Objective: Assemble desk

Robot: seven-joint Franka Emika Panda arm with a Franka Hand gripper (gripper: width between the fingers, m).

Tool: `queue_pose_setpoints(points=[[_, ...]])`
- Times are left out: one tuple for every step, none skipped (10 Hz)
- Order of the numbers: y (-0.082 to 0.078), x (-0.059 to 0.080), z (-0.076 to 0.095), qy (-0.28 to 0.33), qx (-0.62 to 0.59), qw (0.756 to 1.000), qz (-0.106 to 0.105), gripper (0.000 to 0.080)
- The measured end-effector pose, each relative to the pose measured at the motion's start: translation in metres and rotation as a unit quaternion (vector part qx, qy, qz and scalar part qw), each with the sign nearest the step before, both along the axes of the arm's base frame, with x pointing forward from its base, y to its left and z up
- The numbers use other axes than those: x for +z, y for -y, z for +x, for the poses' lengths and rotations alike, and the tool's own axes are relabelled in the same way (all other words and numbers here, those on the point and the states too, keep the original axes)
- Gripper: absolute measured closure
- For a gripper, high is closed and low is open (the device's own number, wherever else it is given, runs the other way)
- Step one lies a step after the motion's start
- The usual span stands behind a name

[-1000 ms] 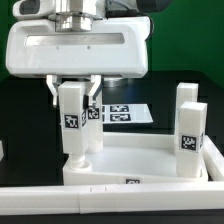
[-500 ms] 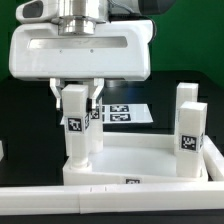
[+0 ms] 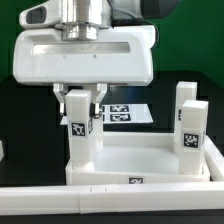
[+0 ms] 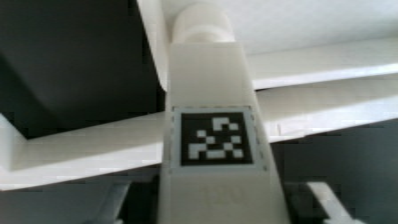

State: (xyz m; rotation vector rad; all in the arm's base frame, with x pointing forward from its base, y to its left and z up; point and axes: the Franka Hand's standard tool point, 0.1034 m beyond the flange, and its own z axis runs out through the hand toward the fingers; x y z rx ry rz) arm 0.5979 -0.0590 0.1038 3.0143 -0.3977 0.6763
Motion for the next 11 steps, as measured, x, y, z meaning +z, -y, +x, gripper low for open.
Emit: queue_pose_setpoints(points=[[0.0, -0.002, 0.0, 0.002, 0.0, 1.0, -0.002, 0.0514], [-0.001, -0.001, 0.001, 0.004, 0.001, 1.0, -0.003, 0.0514], [0.0, -0.002, 0.001, 0.004, 0.001, 1.0, -0.003, 0.0514], [-0.001, -0.003, -0.001, -0.004, 0.002, 1.0, 0.0, 0.0486], [-0.003, -0.003, 0.0, -0.019, 0.002, 1.0, 0.009, 0.0311], [-0.004, 0.003, 0.004, -0.043, 0.001, 0.999, 0.025, 0.0311], [-0.005, 0.008, 0.008, -0.083, 0.0, 0.995, 0.048, 0.0185], [-0.003, 0.011, 0.012, -0.112, -0.001, 0.992, 0.063, 0.0161], [-0.002, 0.01, 0.01, -0.154, -0.001, 0.985, 0.081, 0.0152], [0.0, 0.009, 0.008, -0.189, 0.001, 0.978, 0.093, 0.0152], [0.003, 0.006, 0.011, -0.187, 0.003, 0.978, 0.088, 0.0151]])
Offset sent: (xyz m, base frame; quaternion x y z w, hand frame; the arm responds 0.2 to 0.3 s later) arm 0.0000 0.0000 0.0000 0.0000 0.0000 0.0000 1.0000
